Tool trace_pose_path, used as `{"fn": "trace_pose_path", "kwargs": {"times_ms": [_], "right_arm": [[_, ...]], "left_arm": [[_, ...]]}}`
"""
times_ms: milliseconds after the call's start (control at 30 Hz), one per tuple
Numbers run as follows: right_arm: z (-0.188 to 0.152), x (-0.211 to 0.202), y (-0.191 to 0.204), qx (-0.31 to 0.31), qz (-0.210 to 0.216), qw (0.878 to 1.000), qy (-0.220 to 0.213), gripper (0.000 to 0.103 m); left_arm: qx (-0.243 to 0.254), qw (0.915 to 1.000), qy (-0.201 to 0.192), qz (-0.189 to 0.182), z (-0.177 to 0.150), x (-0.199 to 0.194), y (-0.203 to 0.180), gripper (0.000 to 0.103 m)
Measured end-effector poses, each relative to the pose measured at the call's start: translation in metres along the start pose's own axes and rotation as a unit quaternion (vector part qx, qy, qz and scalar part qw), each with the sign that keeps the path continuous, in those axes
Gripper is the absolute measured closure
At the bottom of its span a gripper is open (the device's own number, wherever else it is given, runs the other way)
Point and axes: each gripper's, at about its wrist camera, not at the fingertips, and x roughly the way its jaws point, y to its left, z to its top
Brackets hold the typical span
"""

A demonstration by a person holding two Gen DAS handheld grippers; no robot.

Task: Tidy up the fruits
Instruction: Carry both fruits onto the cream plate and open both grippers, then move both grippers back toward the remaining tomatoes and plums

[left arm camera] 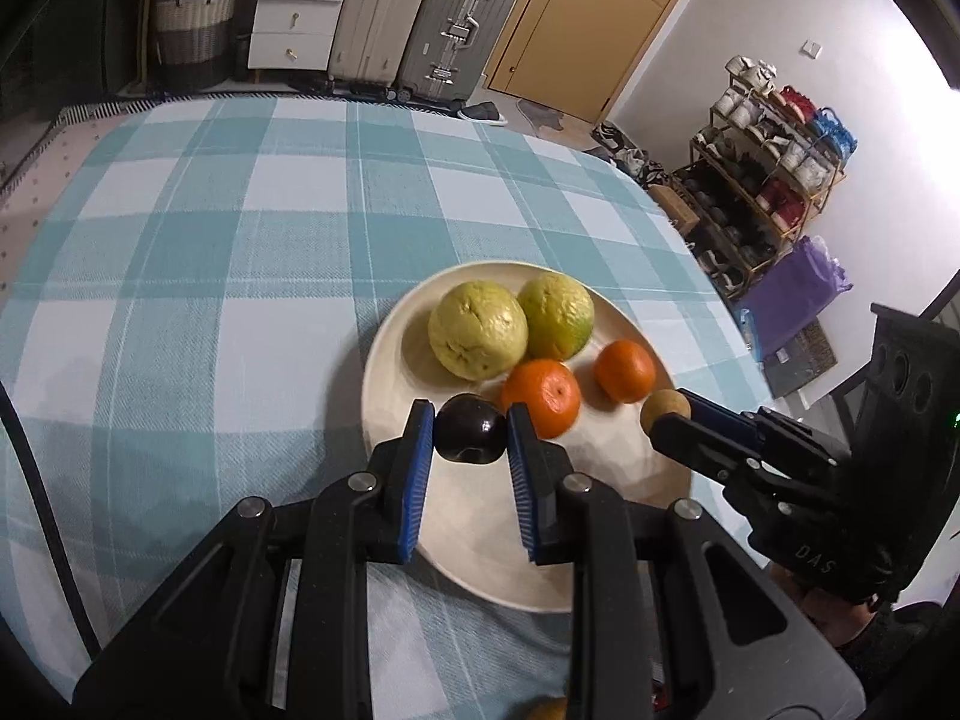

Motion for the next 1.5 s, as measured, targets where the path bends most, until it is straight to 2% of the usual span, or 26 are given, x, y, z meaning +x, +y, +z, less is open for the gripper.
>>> {"fn": "trace_pose_path", "kwargs": {"times_ms": [567,767,867,900,933,1033,1167,1267,1333,1367,1400,1467,1500], "right_arm": [[0.017,0.031,-0.016,0.02,-0.009,1.0,0.006,0.076],[0.018,0.035,-0.01,-0.002,-0.02,1.0,0.004,0.075],[0.019,0.033,-0.008,-0.007,-0.024,1.0,-0.002,0.067],[0.019,0.031,-0.008,-0.007,-0.025,1.0,-0.006,0.058],[0.019,0.028,-0.008,-0.006,-0.023,1.0,-0.013,0.055],[0.02,0.016,-0.008,-0.007,-0.027,0.999,-0.032,0.054],[0.018,-0.001,-0.009,-0.006,-0.025,0.998,-0.05,0.054],[0.013,-0.011,-0.009,-0.003,-0.029,0.998,-0.055,0.054],[0.009,-0.019,-0.009,-0.001,-0.029,0.998,-0.057,0.054],[0.008,-0.022,-0.009,0.0,-0.03,0.998,-0.058,0.054],[0.006,-0.026,-0.008,0.001,-0.03,0.998,-0.06,0.054],[0.003,-0.034,-0.006,0.002,-0.028,0.998,-0.064,0.052],[0.001,-0.038,-0.005,0.002,-0.029,0.997,-0.068,0.048]], "left_arm": [[-0.014,0.9997,0.021,-0.002,0.008,0.026,0.011,0.081],[-0.016,0.9997,0.018,-0.009,0.01,0.025,0.009,0.081],[-0.02,0.9996,0.018,-0.012,0.011,0.023,0.007,0.08],[-0.022,0.9995,0.019,-0.012,0.011,0.022,0.007,0.079],[-0.023,0.9995,0.019,-0.013,0.011,0.021,0.006,0.079],[-0.023,0.9996,0.014,-0.005,0.01,0.014,0.005,0.078],[-0.023,0.9997,0.001,0.001,0.005,-0.001,0.001,0.067],[-0.015,0.9998,-0.009,0.01,-0.002,-0.012,-0.005,0.063],[-0.012,0.9997,-0.009,0.018,-0.007,-0.019,-0.009,0.051],[-0.014,0.9996,-0.01,0.024,-0.01,-0.023,-0.011,0.041],[-0.013,0.9995,-0.016,0.025,-0.014,-0.027,-0.013,0.038],[-0.008,0.9993,-0.023,0.028,-0.021,-0.035,-0.017,0.037],[-0.005,0.9993,-0.024,0.03,-0.024,-0.038,-0.02,0.037]]}}
